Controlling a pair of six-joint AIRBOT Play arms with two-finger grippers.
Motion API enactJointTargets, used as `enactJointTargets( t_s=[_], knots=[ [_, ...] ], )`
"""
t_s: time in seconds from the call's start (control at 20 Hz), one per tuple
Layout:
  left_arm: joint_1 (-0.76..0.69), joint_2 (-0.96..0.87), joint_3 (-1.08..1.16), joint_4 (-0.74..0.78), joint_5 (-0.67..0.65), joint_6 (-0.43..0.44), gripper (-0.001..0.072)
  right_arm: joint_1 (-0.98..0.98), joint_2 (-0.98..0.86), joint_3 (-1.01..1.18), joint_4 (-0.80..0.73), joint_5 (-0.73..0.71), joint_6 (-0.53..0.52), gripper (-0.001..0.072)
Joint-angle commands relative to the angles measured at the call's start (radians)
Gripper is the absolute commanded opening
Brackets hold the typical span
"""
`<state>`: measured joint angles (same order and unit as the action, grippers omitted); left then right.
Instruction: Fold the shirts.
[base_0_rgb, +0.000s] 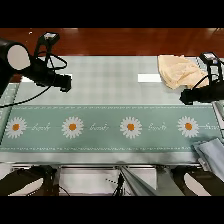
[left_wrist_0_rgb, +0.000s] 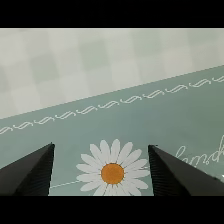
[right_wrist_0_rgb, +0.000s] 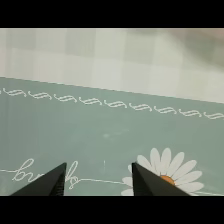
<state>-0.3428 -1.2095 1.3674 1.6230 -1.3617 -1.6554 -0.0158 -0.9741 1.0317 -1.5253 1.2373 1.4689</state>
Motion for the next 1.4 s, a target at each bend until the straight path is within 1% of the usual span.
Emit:
enactJointTargets(
  t_s=[0.0,0.8,0.85,1.1,1.25,1.35],
  knots=[
    [0.000,-0.001,0.000,0.000,0.000,0.000,0.0720,0.000,0.000,0.000,0.000,0.000,0.000,0.0487],
    [0.000,-0.001,0.000,0.000,0.000,0.000,0.0720,0.000,0.000,0.000,0.000,0.000,0.000,0.0487],
    [0.000,-0.001,0.000,0.000,0.001,0.000,0.0720,0.000,-0.001,0.000,0.002,-0.016,0.001,0.0487],
    [0.000,-0.001,0.000,0.000,0.186,0.000,0.0720,0.000,-0.005,0.000,0.041,-0.264,0.009,0.0487],
    [0.000,-0.002,0.000,0.000,0.337,0.000,0.0720,0.000,-0.008,0.000,0.043,-0.322,0.023,0.0486],
    [0.000,-0.002,0.000,0.000,0.372,0.000,0.0720,0.000,-0.008,0.000,0.053,-0.406,0.025,0.0486]
  ],
)
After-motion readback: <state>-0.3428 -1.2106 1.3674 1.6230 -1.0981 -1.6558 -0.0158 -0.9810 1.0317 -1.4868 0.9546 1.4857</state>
